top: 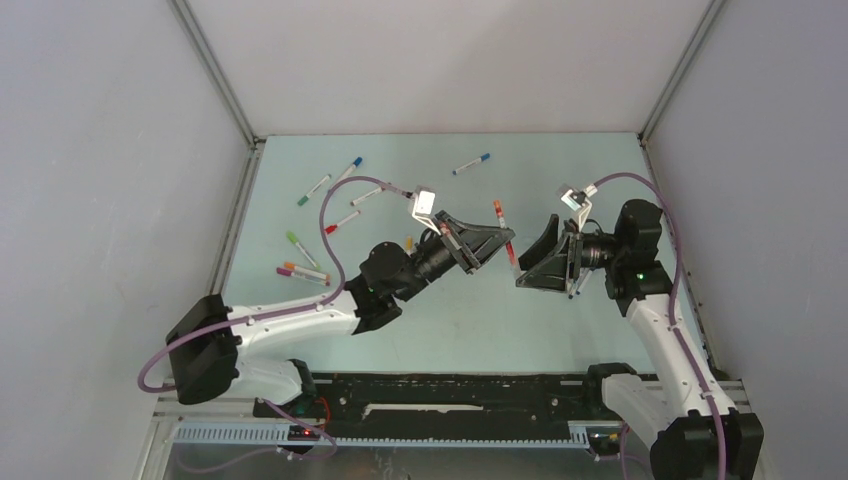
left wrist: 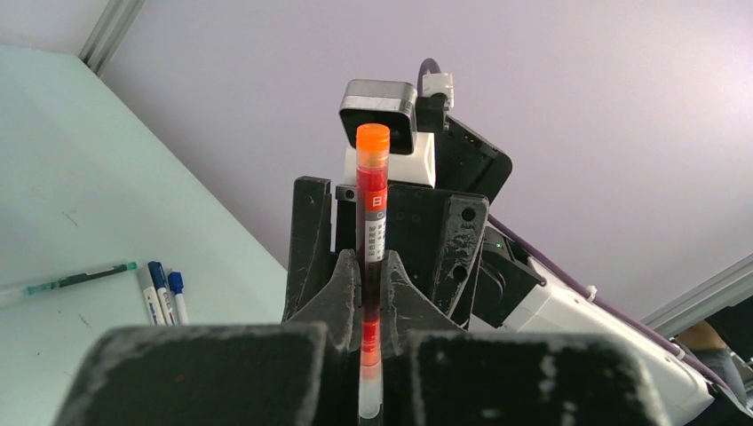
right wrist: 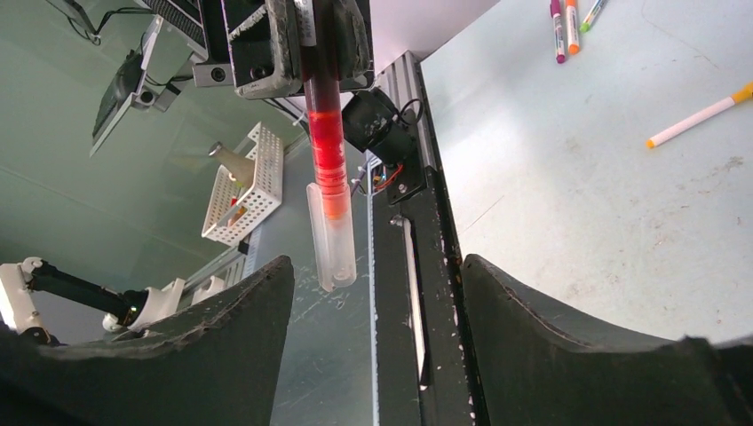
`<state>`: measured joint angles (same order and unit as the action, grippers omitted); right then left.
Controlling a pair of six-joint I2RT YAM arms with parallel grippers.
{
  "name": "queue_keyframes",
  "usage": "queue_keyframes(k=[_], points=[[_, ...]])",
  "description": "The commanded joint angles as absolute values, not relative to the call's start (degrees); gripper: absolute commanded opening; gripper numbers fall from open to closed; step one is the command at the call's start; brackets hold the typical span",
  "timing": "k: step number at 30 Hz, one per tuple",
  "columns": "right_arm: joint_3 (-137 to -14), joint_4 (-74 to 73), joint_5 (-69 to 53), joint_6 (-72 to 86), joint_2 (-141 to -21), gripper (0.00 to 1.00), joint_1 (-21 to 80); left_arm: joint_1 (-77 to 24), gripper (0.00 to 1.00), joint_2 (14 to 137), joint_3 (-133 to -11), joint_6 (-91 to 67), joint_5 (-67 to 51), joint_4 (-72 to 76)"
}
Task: Open the pen caps
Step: Open the pen cap from the pen.
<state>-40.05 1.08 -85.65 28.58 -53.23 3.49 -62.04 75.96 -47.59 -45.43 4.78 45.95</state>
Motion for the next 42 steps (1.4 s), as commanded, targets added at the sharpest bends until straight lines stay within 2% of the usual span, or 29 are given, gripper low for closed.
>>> queue_keyframes(k=[1,7,13,17,20,22,23,28,31,35,42], points=[[-40.3,5.7,-86.6,31.9,-52.9,0.72,3.2,-61.7,0.0,75.0,-47.3,-44.7,5.1,49.0],[-40.3,8.2,-86.7,34.3,-53.8,0.71,4.5,-61.7,0.0,76.3,-48.0,-45.4,4.1,49.5],[-40.3,11.0,-85.9,36.4,-55.1,0.61,5.8,-61.7,0.0,77.2,-48.4,-46.2,4.1,49.7],[-40.3,11.5,-85.8,37.0,-55.5,0.43,6.2,-61.7,0.0,77.5,-48.4,-46.4,4.3,49.7],[-40.3,10.4,-85.7,36.2,-55.5,0.22,6.5,-61.7,0.0,77.3,-48.4,-46.1,4.8,49.4],[-40.3,10.1,-85.7,35.8,-55.3,0.03,6.4,-61.7,0.0,77.0,-48.3,-45.8,5.6,49.3],[-40.3,10.2,-85.7,35.8,-55.2,0.0,6.4,-61.7,0.0,76.9,-48.2,-45.5,6.1,49.3],[-40.3,8.3,-85.7,33.4,-55.3,0.0,5.8,-60.4,0.0,74.4,-47.6,-41.0,13.8,51.4],[-40.3,3.4,-85.5,29.3,-55.5,0.0,6.1,-55.7,0.0,73.0,-49.0,-38.5,17.2,53.7],[-38.6,6.8,-85.1,32.3,-55.7,0.0,6.6,-48.5,0.0,72.4,-55.4,-36.2,17.5,52.1],[-37.7,6.1,-83.4,30.5,-56.3,0.0,6.7,-45.6,0.0,71.0,-60.8,-33.2,16.2,47.8]])
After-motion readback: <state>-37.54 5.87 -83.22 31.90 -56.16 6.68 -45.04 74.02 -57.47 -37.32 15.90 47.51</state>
